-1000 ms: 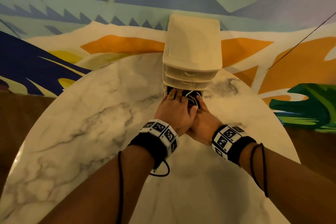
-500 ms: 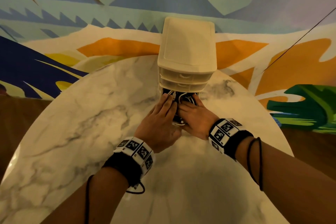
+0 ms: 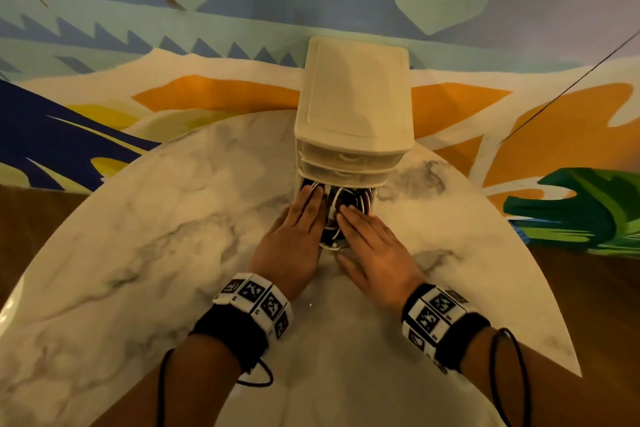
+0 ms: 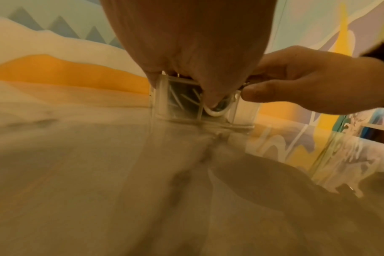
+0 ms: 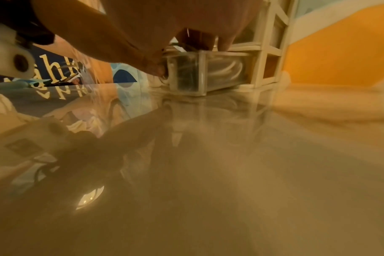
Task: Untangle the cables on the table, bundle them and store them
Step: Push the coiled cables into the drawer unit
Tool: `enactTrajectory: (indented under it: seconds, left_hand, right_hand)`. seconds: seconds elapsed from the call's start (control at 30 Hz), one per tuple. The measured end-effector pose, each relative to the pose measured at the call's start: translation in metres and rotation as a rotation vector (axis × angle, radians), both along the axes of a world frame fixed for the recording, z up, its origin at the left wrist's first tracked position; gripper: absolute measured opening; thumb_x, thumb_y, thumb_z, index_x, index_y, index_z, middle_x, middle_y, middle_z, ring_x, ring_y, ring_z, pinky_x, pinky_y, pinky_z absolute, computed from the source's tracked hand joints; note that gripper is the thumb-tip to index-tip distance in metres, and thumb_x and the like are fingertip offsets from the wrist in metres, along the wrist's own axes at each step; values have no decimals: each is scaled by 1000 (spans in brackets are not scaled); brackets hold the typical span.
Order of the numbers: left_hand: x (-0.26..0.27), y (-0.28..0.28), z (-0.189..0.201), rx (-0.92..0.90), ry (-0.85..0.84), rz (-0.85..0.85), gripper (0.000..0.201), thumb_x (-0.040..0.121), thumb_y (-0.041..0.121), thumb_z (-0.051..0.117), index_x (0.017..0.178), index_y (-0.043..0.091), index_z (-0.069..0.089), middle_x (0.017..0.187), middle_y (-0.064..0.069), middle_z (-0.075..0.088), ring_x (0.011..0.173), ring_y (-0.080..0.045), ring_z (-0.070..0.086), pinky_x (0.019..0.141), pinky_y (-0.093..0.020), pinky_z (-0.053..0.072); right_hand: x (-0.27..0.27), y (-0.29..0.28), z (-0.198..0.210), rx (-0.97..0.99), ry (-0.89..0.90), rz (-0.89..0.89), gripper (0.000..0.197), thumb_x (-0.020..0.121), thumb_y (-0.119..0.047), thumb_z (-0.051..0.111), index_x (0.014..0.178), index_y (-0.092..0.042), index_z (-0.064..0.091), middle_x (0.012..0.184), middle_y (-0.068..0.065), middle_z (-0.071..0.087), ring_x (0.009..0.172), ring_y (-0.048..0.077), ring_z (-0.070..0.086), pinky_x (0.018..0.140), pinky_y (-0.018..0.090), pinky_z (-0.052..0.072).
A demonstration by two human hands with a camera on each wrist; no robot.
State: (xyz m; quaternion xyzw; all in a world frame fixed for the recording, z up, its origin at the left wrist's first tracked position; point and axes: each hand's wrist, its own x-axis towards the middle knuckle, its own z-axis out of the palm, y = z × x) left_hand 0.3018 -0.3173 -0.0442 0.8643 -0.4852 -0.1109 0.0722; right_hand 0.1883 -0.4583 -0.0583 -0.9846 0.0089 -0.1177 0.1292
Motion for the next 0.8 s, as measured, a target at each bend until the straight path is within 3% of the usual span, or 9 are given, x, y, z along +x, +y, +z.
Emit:
enactTrajectory:
  seconds: [0.1,0.17,0.27,0.37,0.47,0.57,0.67,0.73,0.8]
  left_hand:
    - [-4,-2,2,80,-7,20,62,96,24,20,148,9,-10,157,-7,-15,143,-21,-21,119,-39,6]
    - [-6,-4,5,112,-37,34,62,95,24,18,148,8,-10,157,-7,-16,143,-22,-21,118,-41,5]
    - [-8,-9,7,160,-36,83,61,96,20,23,149,8,-7,157,-6,-16,143,-22,-21,118,-43,4]
    - [-10,-12,8,171,-14,109,62,96,18,25,149,8,-5,157,-6,-17,142,-23,-22,118,-45,3]
    - [-9,-8,9,173,-29,90,62,96,20,25,149,8,-5,157,-6,-16,143,-23,-21,117,-47,4]
    - [-7,-7,11,195,-35,75,63,97,25,26,149,9,-6,157,-7,-16,143,-23,-21,117,-49,2]
    - [-9,-11,11,208,-27,96,66,95,26,28,149,10,-6,157,-6,-17,142,-23,-22,116,-51,2]
    - [-11,-12,10,204,-22,112,67,94,26,29,149,10,-5,157,-6,-18,142,-23,-22,116,-52,1]
    - [-12,-12,9,218,-25,121,67,94,26,29,149,9,-5,156,-6,-19,142,-24,-24,116,-52,0]
  right_hand:
    - [-2,7,-3,10,-67,-29,49,92,-33,50,132,-6,51,140,12,49,133,24,39,112,40,31]
    - [-6,10,-4,22,-108,-59,43,90,-29,55,127,-8,56,133,12,53,124,28,46,105,42,39]
    - [-11,8,-3,94,-184,-93,26,90,-23,58,110,-8,65,111,9,62,101,26,56,84,38,50]
    - [-5,1,2,128,-193,-75,16,90,-17,59,93,-9,71,99,8,65,91,26,60,78,36,52]
    - [8,-6,7,128,-148,-57,22,90,-24,56,86,-10,71,97,7,65,90,27,62,78,36,52]
    - [9,-16,10,138,-69,-30,30,86,-39,58,92,-13,70,104,5,66,96,24,59,83,32,46]
    - [-5,-21,13,40,56,-79,51,82,-55,56,116,-18,62,112,3,60,101,20,50,82,34,44]
    - [-8,-20,17,114,126,-203,63,79,-62,55,124,-18,56,108,1,57,98,17,49,82,31,44]
    - [-2,-15,21,286,170,-320,61,79,-59,62,125,-19,55,102,-3,58,94,13,52,81,26,43]
